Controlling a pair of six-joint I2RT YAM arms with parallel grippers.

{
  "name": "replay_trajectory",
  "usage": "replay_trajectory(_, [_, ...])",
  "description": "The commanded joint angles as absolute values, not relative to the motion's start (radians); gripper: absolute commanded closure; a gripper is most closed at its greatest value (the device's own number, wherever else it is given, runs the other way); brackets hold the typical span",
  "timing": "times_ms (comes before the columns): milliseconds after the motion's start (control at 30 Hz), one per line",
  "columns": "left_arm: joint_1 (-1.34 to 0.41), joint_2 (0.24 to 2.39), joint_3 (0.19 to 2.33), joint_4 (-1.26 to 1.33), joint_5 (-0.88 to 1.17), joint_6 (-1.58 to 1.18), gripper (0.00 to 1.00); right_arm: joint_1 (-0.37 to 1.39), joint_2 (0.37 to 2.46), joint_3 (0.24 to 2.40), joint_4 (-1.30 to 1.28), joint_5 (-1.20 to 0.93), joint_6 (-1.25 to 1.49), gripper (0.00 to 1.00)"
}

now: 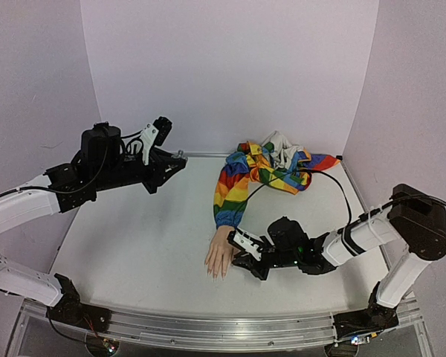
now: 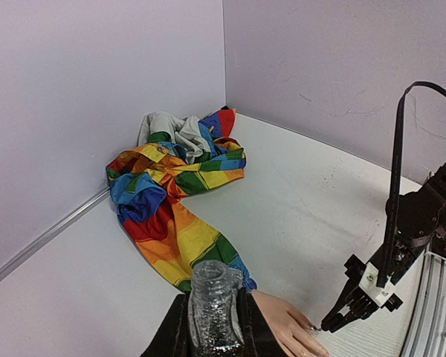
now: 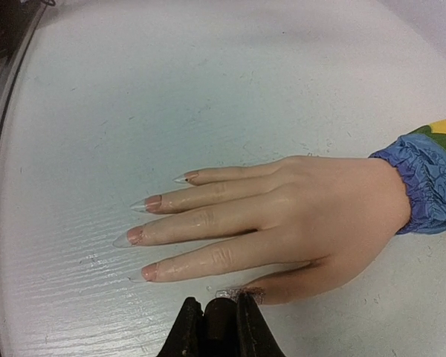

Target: Paint the nails

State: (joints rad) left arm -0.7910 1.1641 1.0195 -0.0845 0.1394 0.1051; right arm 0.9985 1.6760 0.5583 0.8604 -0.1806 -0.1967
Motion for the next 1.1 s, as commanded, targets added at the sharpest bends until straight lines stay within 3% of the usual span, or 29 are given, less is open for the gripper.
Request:
replay_trajectory(0, [-0.785, 1.132, 1.022, -0.025, 0.156, 0.112, 1.00, 1.005, 1.684, 0.595, 0.866, -0.214, -0.183, 1.00])
replay_trajectory(567, [-0.785, 1.138, 1.023, -0.026, 0.156, 0.112, 1.00, 1.004, 1.570, 0.522, 0.891, -0.135, -0.188, 1.00])
replay_trajectory(1067, [-0.785, 1.134, 1.023, -0.025, 0.161, 0.110, 1.00, 1.003, 1.648, 0.581, 0.858, -0.110, -0.192, 1.00])
